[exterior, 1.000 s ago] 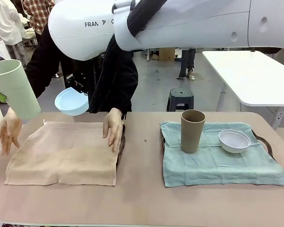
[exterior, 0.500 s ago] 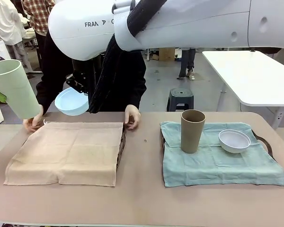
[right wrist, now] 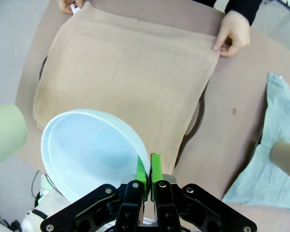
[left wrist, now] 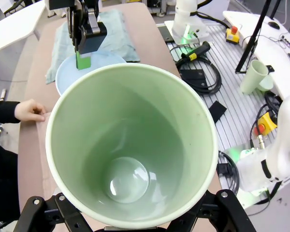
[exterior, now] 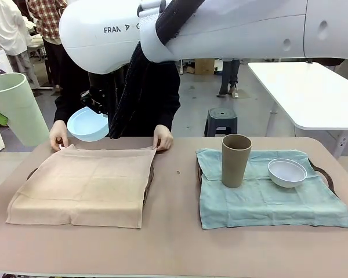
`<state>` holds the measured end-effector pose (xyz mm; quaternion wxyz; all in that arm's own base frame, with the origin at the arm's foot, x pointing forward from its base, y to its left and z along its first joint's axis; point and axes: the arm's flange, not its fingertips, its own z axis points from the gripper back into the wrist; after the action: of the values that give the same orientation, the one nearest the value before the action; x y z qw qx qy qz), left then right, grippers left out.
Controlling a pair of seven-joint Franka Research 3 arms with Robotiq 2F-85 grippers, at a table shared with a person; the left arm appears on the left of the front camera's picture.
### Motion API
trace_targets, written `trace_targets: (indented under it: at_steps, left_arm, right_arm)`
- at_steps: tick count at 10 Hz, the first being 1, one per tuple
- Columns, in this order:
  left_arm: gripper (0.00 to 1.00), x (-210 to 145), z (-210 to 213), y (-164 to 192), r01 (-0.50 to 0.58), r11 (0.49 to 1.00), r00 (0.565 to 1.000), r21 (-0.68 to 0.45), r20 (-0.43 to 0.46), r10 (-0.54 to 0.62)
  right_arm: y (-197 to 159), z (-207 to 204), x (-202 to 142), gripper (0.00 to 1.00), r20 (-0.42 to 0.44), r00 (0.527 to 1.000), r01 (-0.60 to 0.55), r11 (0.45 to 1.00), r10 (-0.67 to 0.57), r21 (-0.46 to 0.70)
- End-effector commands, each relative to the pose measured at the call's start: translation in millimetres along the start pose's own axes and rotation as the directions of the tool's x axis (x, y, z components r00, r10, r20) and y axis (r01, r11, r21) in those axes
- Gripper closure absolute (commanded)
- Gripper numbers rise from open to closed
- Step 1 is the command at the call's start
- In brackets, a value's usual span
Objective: Set up a tray with a mat and arrange the tableware.
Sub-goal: Place the Picnic Bowl and Reusable plastic cup back onto the Handle tray in front of the human's position.
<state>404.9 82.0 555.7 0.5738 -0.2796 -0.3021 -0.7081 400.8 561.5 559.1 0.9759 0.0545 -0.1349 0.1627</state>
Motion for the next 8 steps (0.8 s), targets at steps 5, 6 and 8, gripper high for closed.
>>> trace_targets:
  at_steps: [5,6,8]
  left_arm:
    - [1.0,2.2,2.3,-0.6,0.015,1.0,1.0,-0.001,-0.01,-0.015]
    - [1.0,2.2,2.3,-0.6,0.015,1.0,1.0,-0.001,-0.01,-0.015]
    - [1.0,2.2,2.3,-0.6,0.015,1.0,1.0,-0.001,-0.01,-0.015]
  right_arm:
    - [3.0,2.5,5.2,1.0,-0.002,1.0,-0.006,1.0,0.006,0.014]
    - [3.0,2.5,5.2,1.0,-0.002,1.0,-0.006,1.0,0.006,0.014]
    - [3.0,2.5,5.2,1.0,-0.002,1.0,-0.006,1.0,0.006,0.014]
